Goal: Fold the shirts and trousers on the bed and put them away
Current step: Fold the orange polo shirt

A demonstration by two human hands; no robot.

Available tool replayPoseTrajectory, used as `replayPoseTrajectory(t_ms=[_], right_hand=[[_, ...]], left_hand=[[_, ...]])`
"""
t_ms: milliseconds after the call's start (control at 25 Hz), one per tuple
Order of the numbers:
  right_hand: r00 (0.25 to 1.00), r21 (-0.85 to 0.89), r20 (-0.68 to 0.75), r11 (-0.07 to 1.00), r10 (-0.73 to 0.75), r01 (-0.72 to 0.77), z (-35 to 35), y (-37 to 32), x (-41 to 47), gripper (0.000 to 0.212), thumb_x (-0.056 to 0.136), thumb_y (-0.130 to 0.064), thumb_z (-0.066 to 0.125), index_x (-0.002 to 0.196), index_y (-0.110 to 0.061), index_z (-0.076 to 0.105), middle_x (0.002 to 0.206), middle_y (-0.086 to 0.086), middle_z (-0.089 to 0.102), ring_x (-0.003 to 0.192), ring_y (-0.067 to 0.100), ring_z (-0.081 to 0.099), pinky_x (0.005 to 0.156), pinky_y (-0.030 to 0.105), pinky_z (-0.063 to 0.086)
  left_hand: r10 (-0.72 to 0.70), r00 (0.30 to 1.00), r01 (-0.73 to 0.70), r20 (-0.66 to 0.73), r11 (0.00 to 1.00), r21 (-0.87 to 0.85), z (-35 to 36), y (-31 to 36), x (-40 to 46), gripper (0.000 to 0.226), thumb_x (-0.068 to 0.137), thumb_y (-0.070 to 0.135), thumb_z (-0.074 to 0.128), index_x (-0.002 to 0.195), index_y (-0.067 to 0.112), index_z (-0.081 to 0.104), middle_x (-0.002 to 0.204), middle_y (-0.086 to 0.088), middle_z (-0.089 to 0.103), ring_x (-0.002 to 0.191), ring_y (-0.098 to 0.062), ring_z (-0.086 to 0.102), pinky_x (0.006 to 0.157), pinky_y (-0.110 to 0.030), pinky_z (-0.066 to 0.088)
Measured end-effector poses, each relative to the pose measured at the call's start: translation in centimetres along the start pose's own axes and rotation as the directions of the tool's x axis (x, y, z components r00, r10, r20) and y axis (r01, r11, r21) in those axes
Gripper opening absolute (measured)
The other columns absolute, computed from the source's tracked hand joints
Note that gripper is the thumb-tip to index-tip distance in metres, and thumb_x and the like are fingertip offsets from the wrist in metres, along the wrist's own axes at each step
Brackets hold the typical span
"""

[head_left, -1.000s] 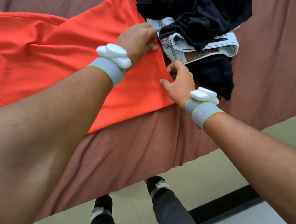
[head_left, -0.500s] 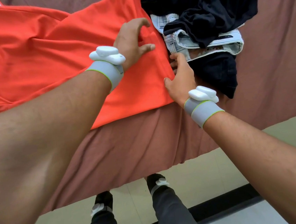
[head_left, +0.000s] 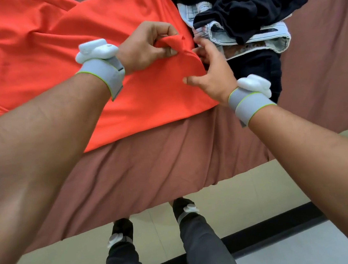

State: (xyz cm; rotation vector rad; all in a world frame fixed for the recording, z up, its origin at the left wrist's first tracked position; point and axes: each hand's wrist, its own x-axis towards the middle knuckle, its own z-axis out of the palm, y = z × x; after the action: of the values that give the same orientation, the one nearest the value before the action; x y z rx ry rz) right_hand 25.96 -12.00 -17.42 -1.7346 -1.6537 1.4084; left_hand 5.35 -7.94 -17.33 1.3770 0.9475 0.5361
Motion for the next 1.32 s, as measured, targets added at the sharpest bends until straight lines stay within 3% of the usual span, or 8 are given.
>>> replayPoseTrajectory(t_ms=[120,240,440,600,840,1040,1200,1320], right_hand=[[0.992,0.182,0.109,0.980,0.059,-0.078,-0.9,-0.2,0.3,0.086,0.057,-0.008,0.084,0.134,-0.010,0.045,0.112,0.014,0.066,0.092,0.015,0.062,0.090,0.035,0.054],[0.952,0.178,0.239,0.955,0.191,-0.237,-1.0,-0.1,-0.3,0.048,0.068,-0.002,0.081,0.113,-0.004,0.063,0.108,0.014,0.071,0.096,0.023,0.068,0.094,0.044,0.053],[0.909,0.101,0.188,0.914,0.372,-0.394,-1.5,2.0,-1.8,0.008,0.082,-0.009,0.074,0.085,-0.013,0.068,0.100,0.019,0.071,0.087,0.026,0.064,0.094,0.051,0.051],[0.903,0.080,0.160,0.907,0.398,-0.414,-1.8,2.7,-3.4,0.011,0.088,-0.010,0.068,0.078,-0.015,0.064,0.087,0.014,0.068,0.080,0.022,0.058,0.086,0.045,0.050],[0.911,0.226,0.099,0.883,0.400,-0.412,-1.3,2.5,-4.3,0.017,0.092,-0.008,0.062,0.077,-0.015,0.061,0.072,0.001,0.066,0.067,0.011,0.056,0.070,0.025,0.048],[0.930,0.099,0.000,0.926,0.367,-0.365,-2.2,3.7,-5.3,0.019,0.092,-0.012,0.063,0.074,-0.016,0.060,0.068,-0.005,0.065,0.058,0.001,0.054,0.064,0.019,0.046],[0.946,-0.152,-0.092,0.934,0.311,-0.322,-1.6,3.7,-5.8,0.017,0.082,-0.031,0.068,0.075,-0.016,0.063,0.080,0.010,0.067,0.072,0.018,0.056,0.072,0.036,0.046],[0.934,-0.072,-0.092,0.933,0.345,-0.352,-1.1,2.3,-6.3,0.020,0.086,-0.031,0.070,0.081,-0.012,0.067,0.078,0.005,0.066,0.069,0.012,0.055,0.070,0.030,0.044]], left_hand=[[0.045,0.999,-0.044,0.013,0.999,-0.023,-0.1,0.2,0.0,0.016,0.085,0.004,0.064,0.088,0.019,0.057,0.082,-0.003,0.060,0.078,-0.013,0.050,0.072,-0.027,0.039],[0.021,0.995,-0.020,-0.094,1.000,0.016,0.1,-0.5,0.5,0.020,0.087,0.012,0.066,0.105,0.015,0.059,0.092,0.006,0.062,0.084,-0.005,0.054,0.084,-0.023,0.046],[0.092,0.931,0.148,-0.353,0.790,0.595,3.5,-2.5,-0.9,0.067,0.080,0.031,0.068,0.140,0.011,0.044,0.134,-0.007,0.054,0.121,-0.026,0.049,0.105,-0.029,0.034],[0.204,0.940,0.102,-0.273,0.594,0.798,8.2,-3.1,-6.3,0.066,0.087,0.044,0.058,0.144,0.016,0.042,0.146,-0.009,0.045,0.134,-0.030,0.038,0.111,-0.045,0.030],[0.245,0.919,0.142,-0.310,0.526,0.838,8.0,-7.9,-20.1,0.045,0.091,0.041,0.060,0.130,0.020,0.055,0.126,-0.004,0.060,0.113,-0.027,0.048,0.099,-0.044,0.037],[0.312,0.879,0.136,-0.360,0.559,0.818,5.5,-9.5,-22.2,0.021,0.091,0.024,0.058,0.102,0.012,0.072,0.091,0.000,0.073,0.082,-0.021,0.048,0.071,-0.039,0.045],[0.355,0.899,0.038,-0.254,0.515,0.856,5.6,-9.3,-24.2,0.017,0.090,0.025,0.059,0.090,0.016,0.074,0.083,0.005,0.072,0.077,-0.019,0.047,0.069,-0.034,0.038],[0.283,0.928,0.031,-0.243,0.591,0.806,5.4,-9.0,-25.4,0.018,0.091,0.030,0.060,0.097,0.017,0.071,0.093,0.005,0.072,0.085,-0.018,0.051,0.076,-0.035,0.042]])
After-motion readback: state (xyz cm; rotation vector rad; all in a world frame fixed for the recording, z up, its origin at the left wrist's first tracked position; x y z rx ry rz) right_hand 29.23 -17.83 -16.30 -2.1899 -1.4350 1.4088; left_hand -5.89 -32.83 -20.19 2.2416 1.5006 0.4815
